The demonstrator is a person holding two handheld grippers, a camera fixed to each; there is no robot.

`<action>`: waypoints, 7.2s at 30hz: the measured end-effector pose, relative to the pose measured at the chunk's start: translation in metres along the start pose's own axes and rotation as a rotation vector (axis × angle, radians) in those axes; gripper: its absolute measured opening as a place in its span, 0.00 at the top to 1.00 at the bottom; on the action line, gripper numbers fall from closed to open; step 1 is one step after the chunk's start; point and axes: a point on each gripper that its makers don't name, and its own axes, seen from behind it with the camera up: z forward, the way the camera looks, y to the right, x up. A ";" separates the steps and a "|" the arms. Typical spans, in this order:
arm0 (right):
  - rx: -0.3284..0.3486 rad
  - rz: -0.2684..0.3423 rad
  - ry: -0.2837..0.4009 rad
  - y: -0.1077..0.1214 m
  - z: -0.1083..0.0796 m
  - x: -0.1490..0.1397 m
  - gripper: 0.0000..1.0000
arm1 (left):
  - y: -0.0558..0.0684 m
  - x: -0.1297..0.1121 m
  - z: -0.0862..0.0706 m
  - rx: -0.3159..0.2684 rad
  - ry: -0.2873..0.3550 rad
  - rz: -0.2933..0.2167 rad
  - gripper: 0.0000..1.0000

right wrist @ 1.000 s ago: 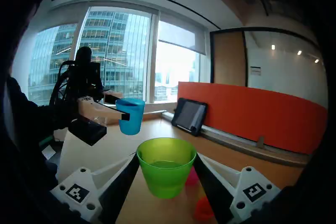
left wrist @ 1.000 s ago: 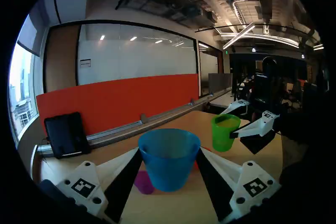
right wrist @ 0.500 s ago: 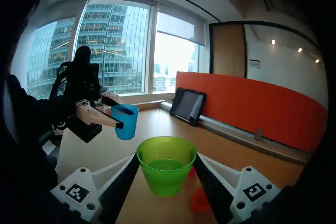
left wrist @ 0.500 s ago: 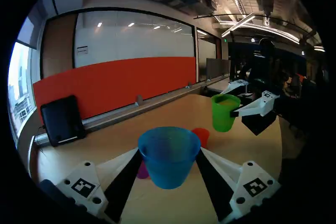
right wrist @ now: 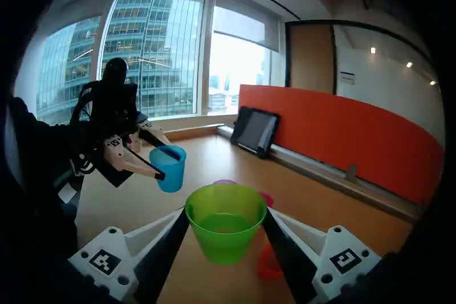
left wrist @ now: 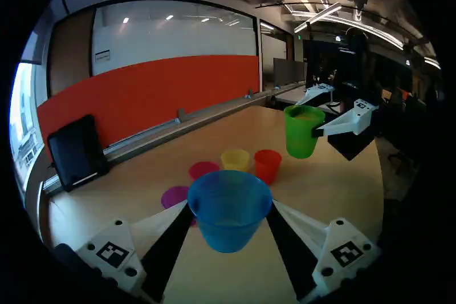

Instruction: Pour water

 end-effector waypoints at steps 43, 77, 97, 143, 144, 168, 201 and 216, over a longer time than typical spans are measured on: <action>0.007 0.016 -0.268 0.006 0.014 -0.132 0.08 | -0.005 -0.114 0.037 -0.022 -0.225 -0.023 0.13; -0.017 0.036 -0.313 0.015 0.014 -0.164 0.08 | -0.013 -0.137 0.041 -0.023 -0.266 -0.086 0.08; -0.066 0.060 -0.321 0.018 -0.001 -0.173 0.00 | -0.011 -0.144 0.030 -0.008 -0.277 -0.116 0.04; -0.572 0.214 0.027 0.095 -0.096 -0.109 0.00 | -0.068 -0.102 -0.069 0.423 0.067 -0.138 0.04; -0.590 0.211 0.037 0.098 -0.097 -0.107 0.00 | -0.071 -0.098 -0.073 0.443 0.084 -0.137 0.04; -0.888 0.151 0.225 0.122 -0.128 -0.066 0.00 | -0.101 -0.055 -0.117 0.722 0.312 -0.134 0.04; -0.935 0.148 0.272 0.110 -0.138 -0.053 0.00 | -0.105 -0.084 -0.110 0.829 0.382 -0.176 0.04; -0.929 0.149 0.275 0.108 -0.134 -0.049 0.00 | -0.100 -0.092 -0.100 0.818 0.387 -0.206 0.04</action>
